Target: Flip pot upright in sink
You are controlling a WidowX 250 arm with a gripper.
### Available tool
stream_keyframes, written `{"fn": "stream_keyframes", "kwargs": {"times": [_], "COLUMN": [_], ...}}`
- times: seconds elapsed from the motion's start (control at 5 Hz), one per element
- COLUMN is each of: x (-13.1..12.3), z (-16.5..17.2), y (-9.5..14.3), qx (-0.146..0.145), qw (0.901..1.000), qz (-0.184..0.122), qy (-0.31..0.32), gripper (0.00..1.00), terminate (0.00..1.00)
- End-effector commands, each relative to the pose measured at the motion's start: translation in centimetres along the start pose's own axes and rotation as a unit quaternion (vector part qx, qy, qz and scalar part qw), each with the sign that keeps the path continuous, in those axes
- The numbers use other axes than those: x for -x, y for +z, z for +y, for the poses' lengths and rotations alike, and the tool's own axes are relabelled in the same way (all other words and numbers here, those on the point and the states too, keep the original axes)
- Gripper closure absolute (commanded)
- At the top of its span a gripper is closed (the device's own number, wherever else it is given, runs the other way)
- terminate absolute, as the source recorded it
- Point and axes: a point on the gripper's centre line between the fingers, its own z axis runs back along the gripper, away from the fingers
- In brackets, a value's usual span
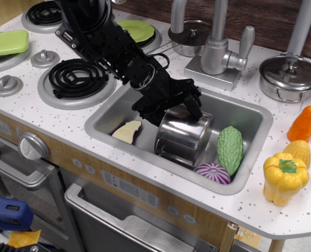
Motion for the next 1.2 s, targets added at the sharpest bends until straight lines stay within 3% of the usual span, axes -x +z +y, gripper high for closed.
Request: {"fn": "stream_keyframes", "kwargs": {"times": [0.0,0.2,0.4,0.6,0.8,1.0], "x": [-0.3,-0.6,-0.9,-1.4,-1.6,-1.2], "z": [-0.7,-0.7,-0.7,-1.4,-2.3,-2.7], "y": [-0.2,-0.5,-0.8,-0.5,0.0,0.2], "qx": [0.032,0.050,0.047,0.002,-0.089,-0.151], "qw": [0.9972,0.9952,0.9953,0.9940,0.9917,0.9804], "qz": [-0.009,-0.017,-0.026,-0.061,-0.092,-0.121], "qy": [0.067,0.082,0.081,0.090,0.016,-0.039], "gripper": [1.00,1.00,1.00,1.00,1.00,1.00], "terminate": [0.00,0.00,0.00,0.00,0.00,0.00]}}
